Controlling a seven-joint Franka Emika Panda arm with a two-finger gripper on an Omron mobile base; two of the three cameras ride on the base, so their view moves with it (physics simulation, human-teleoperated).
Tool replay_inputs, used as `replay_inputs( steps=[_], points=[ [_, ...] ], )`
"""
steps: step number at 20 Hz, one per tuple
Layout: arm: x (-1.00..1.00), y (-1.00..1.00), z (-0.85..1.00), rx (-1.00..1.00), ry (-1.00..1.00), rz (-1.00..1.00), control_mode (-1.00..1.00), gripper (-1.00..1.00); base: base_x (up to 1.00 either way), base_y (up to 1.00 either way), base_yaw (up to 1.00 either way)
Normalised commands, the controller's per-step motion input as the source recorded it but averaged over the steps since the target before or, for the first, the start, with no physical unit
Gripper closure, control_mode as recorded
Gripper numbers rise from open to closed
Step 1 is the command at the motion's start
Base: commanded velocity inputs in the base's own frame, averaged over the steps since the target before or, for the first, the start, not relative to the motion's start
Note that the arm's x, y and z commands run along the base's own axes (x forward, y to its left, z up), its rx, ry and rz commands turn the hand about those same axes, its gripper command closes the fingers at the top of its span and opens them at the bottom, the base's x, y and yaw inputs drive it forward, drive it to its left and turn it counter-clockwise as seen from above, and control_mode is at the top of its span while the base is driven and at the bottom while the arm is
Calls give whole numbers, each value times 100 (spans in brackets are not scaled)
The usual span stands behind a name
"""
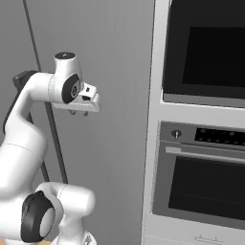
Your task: Grab a lemon wedge from the fridge and one ice cube from the ice bowl, and put them in the glass of lemonade.
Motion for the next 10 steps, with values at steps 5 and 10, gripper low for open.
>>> replay_inputs(
  steps=[5,10],
  points=[
    [-2,-1,0,0,0,-1,-100,-100,0,0,0],
    [-48,-1,-31,7,4,-10,-100,-100,0,0,0]
  ],
)
